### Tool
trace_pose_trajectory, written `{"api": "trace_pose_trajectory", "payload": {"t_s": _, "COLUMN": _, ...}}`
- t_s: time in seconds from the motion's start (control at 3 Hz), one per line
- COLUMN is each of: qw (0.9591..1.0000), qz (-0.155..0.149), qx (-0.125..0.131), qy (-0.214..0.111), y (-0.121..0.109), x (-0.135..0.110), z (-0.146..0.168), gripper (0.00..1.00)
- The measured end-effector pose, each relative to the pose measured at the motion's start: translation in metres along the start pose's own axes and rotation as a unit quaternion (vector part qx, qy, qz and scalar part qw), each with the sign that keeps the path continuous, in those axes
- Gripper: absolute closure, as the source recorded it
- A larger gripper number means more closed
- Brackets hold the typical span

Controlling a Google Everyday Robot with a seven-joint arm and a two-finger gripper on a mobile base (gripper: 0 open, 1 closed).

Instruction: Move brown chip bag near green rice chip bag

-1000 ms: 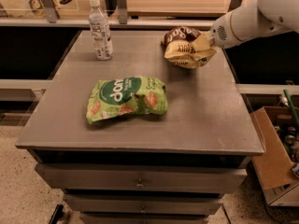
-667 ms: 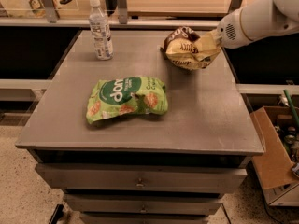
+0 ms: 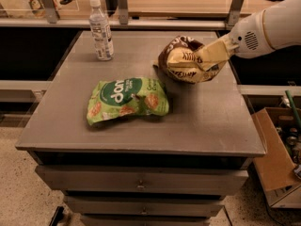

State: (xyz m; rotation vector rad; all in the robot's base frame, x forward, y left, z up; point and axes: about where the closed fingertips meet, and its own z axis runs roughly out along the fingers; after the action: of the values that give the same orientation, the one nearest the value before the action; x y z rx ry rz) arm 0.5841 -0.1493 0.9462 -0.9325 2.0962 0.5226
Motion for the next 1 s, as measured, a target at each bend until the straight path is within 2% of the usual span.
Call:
{"api": "trace_pose_trajectory", "payload": {"t_s": 0.33, "qw": 0.9994, "qz": -0.025, "qx": -0.005, "qy": -0.023, "y": 0.028, "x": -0.001, "z": -0.014, "gripper": 1.0}}
{"api": "trace_pose_trajectory", "payload": {"t_s": 0.67, "qw": 0.9981, "qz": -0.031, "qx": -0.015, "qy": -0.051, "y": 0.045, "x": -0.007, "z": -0.019, "gripper": 1.0}}
{"api": "trace_pose_trajectory", "payload": {"t_s": 1.0, "qw": 0.9958, "qz": -0.032, "qx": -0.036, "qy": -0.078, "y": 0.055, "x": -0.016, "z": -0.015, "gripper": 1.0}}
